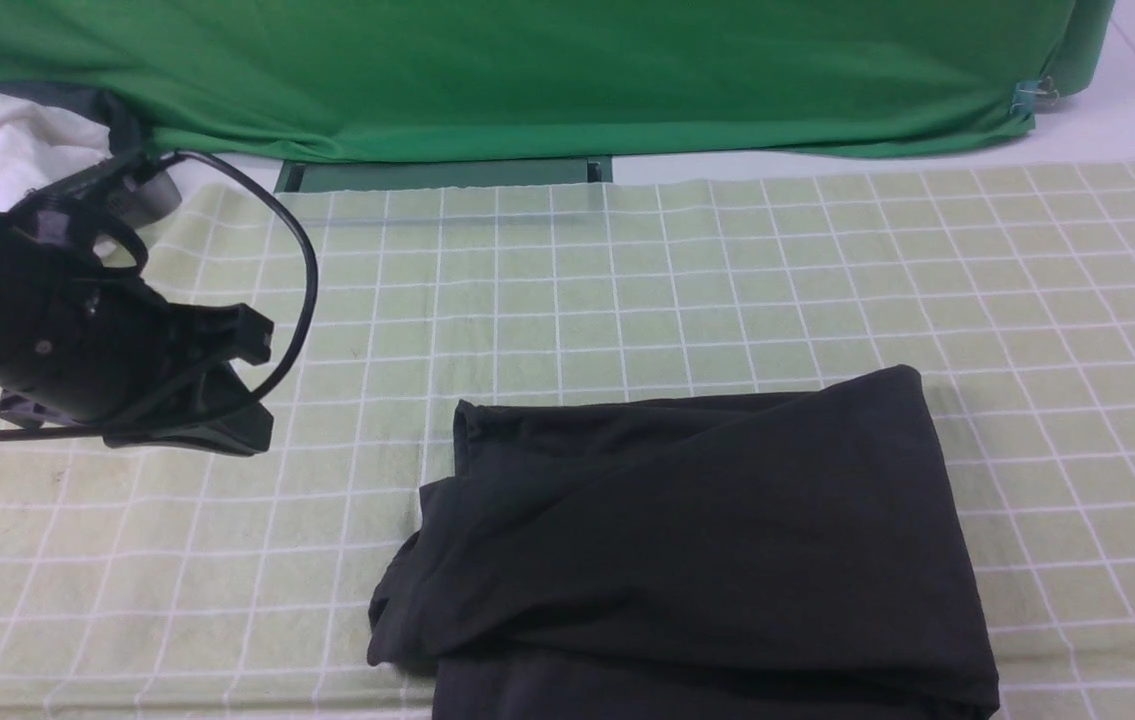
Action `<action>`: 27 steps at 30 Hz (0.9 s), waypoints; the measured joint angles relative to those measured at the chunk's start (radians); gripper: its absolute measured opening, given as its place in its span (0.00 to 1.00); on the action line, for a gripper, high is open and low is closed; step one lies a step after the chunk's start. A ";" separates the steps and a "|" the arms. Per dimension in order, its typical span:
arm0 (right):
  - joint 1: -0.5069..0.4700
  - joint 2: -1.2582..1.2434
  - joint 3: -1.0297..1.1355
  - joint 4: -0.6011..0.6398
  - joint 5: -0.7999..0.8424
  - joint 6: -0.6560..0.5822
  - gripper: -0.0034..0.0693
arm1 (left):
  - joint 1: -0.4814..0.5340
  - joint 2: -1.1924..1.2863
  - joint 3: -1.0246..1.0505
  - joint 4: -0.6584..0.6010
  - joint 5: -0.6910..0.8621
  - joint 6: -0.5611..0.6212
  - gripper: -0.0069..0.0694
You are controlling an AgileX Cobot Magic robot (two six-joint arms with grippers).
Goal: Fold a long-sleeved shirt over a green coffee tablecloth.
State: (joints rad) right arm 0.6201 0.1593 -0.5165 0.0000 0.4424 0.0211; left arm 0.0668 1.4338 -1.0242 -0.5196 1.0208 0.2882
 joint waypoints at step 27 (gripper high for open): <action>0.000 0.040 0.178 0.008 -0.349 -0.010 0.14 | 0.000 0.000 0.000 0.002 0.000 0.035 0.11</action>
State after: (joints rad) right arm 0.6201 0.1991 -0.3389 0.0082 0.0936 0.0106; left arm 0.0668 1.4338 -1.0242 -0.5175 1.0210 0.3228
